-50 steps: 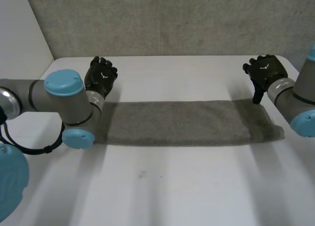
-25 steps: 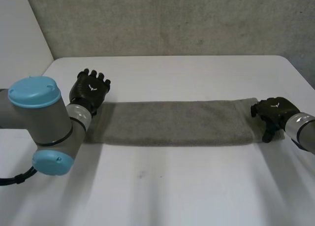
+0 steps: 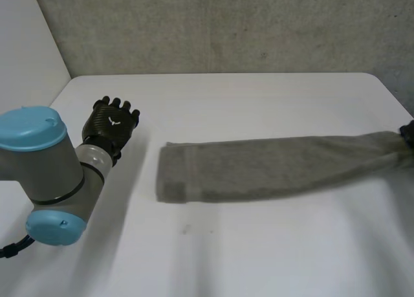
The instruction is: Fold the towel.
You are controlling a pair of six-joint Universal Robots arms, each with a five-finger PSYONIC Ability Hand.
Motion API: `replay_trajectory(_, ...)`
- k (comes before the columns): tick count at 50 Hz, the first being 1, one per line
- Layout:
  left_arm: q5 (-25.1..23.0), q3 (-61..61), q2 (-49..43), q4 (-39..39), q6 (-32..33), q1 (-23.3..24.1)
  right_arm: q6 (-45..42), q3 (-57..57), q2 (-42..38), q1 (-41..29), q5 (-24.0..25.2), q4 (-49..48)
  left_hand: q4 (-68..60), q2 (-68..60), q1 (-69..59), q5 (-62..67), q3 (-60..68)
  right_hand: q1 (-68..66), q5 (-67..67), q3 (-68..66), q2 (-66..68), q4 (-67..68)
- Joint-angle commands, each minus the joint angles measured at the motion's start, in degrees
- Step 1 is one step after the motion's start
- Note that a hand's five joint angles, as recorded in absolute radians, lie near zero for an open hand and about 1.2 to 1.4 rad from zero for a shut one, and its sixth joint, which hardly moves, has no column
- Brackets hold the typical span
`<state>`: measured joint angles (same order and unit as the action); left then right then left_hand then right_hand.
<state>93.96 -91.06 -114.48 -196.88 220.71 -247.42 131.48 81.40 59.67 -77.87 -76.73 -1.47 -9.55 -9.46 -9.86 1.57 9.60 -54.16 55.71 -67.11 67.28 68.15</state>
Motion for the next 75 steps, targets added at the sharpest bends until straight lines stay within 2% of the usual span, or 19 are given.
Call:
replay_trajectory(1, 0.0, -1.4, 1.2, 0.0, -0.2, 0.0, 1.3, -2.6, 3.3, -2.9, 0.1, 0.2, -0.4, -0.5, -0.1, -1.6, 0.4, -25.8, 14.3, -12.9, 12.7, 11.9)
replay_trajectory(9, 0.2, -1.7, 1.3, 0.0, -1.4, 0.1, 6.1, -5.2, 7.1, -20.4, 3.2, -2.0, -0.4, -0.5, -0.1, -1.6, 0.4, -25.8, 14.3, -12.9, 12.7, 11.9)
replay_trajectory(11, 0.2, -2.2, 1.5, 0.0, -1.9, 0.2, 5.4, -5.6, 6.0, -28.0, 6.1, -4.8, -0.4, -0.5, -0.1, -1.6, 0.4, -25.8, 14.3, -12.9, 12.7, 11.9)
replay_trajectory(14, 0.2, -2.3, 1.7, 0.0, -2.0, 0.1, 4.7, -5.7, 5.3, -31.6, 7.3, -6.6, -0.4, -0.5, -0.1, -1.6, 0.4, -25.8, 14.3, -12.9, 12.7, 11.9)
replay_trajectory(19, 0.2, -3.0, 2.7, 0.0, -2.1, -0.2, -0.4, -6.3, -0.4, -45.1, 10.8, -10.6, -0.4, -0.5, -0.1, -1.6, 0.4, -25.8, 14.3, -12.9, 12.7, 11.9)
replay_trajectory(28, 0.2, -3.0, 2.8, 0.0, -3.2, -0.3, -6.3, -8.5, -11.1, -54.3, 11.3, -10.1, -0.4, -0.5, -0.1, -1.6, 0.4, -25.8, 14.3, -12.9, 12.7, 11.9)
replay_trajectory(29, 0.2, -3.1, 2.8, 0.0, -3.3, -0.2, -7.4, -8.5, -12.3, -55.0, 11.0, -10.1, -0.4, -0.5, -0.1, -1.6, 0.4, -13.6, 2.0, -0.6, 0.5, -0.4)
replay_trajectory(30, 0.2, -3.1, 2.8, 0.0, -3.3, -0.1, -8.2, -8.5, -12.7, -55.1, 10.7, -10.0, -0.4, -0.5, -0.1, -1.6, 0.4, 16.5, -28.1, 29.5, -29.6, -30.5)
replay_trajectory(31, 0.2, -3.1, 2.8, 0.0, -3.3, -0.1, -8.3, -8.4, -12.7, -55.1, 10.7, -10.0, -0.4, -0.5, -0.1, -1.6, 0.4, 16.8, -28.4, 29.8, -29.9, -30.8)
replay_trajectory(32, 0.2, -3.0, 2.9, 0.0, -3.3, 0.0, -8.5, -8.1, -12.4, -55.1, 10.0, -10.2, -0.4, -0.5, -0.1, -1.6, 0.4, 37.6, -49.2, 50.6, -50.8, -51.6)
replay_trajectory(34, 0.1, -3.0, 3.0, 0.0, -3.3, 0.2, -8.1, -7.9, -11.5, -54.9, 9.0, -10.1, -0.4, -0.5, -0.1, -1.6, 0.4, 44.2, -55.7, 57.1, -57.3, -58.1)
replay_trajectory(38, 0.1, -2.0, 3.4, -0.1, -3.4, 1.1, -1.9, -6.6, -5.2, -53.1, 4.3, -10.0, -0.4, -0.5, -0.1, -1.6, 0.4, 44.2, -55.7, 57.1, -57.3, -58.1)
replay_trajectory(46, 0.1, 1.0, 3.6, -0.1, -6.8, 6.0, 16.8, 1.8, 4.4, -43.1, 2.8, -8.2, -0.4, -0.5, -0.1, -1.6, 0.4, 44.2, -55.7, 57.1, -57.3, -58.1)
replay_trajectory(55, 0.1, 2.5, 2.2, 0.0, -7.9, 9.1, 24.6, 9.7, 4.5, -31.6, 3.8, -3.1, -0.4, -0.5, -0.1, -1.6, 0.4, 44.2, -55.7, 57.1, -57.3, -58.1)
replay_trajectory(60, 0.1, 2.2, 1.5, 0.0, -7.8, 9.5, 23.3, 13.2, 2.6, -25.9, 5.8, -3.8, -0.4, -0.5, -0.1, -1.6, 0.4, 24.6, -36.1, 37.5, -37.7, -38.6)
replay_trajectory(62, 0.1, 1.8, 1.5, 0.0, -7.9, 9.4, 21.9, 14.2, 2.0, -24.0, 7.9, -4.6, -0.4, -0.5, -0.1, -1.6, 0.4, 0.3, -11.8, 13.2, -13.4, -14.3)
replay_trajectory(63, 0.1, 1.8, 1.5, 0.0, -7.9, 9.4, 21.9, 14.2, 2.0, -24.0, 7.9, -4.6, -0.4, -0.5, -0.1, -1.6, 0.4, 0.2, -11.7, 13.1, -13.3, -14.2)
replay_trajectory(65, 0.2, 1.4, 1.5, 0.0, -7.9, 9.4, 20.8, 13.4, 0.9, -23.6, 8.6, -4.9, -0.4, -0.5, -0.1, -1.6, 0.4, -20.4, 8.8, -7.5, 7.3, 6.4)
replay_trajectory(75, 0.2, -0.6, 2.4, 0.1, -8.1, 8.5, 21.4, 7.2, 1.1, -25.3, 7.9, -5.2, -0.4, -0.5, -0.1, -1.6, 0.4, -25.8, 14.3, -12.9, 12.7, 11.9)
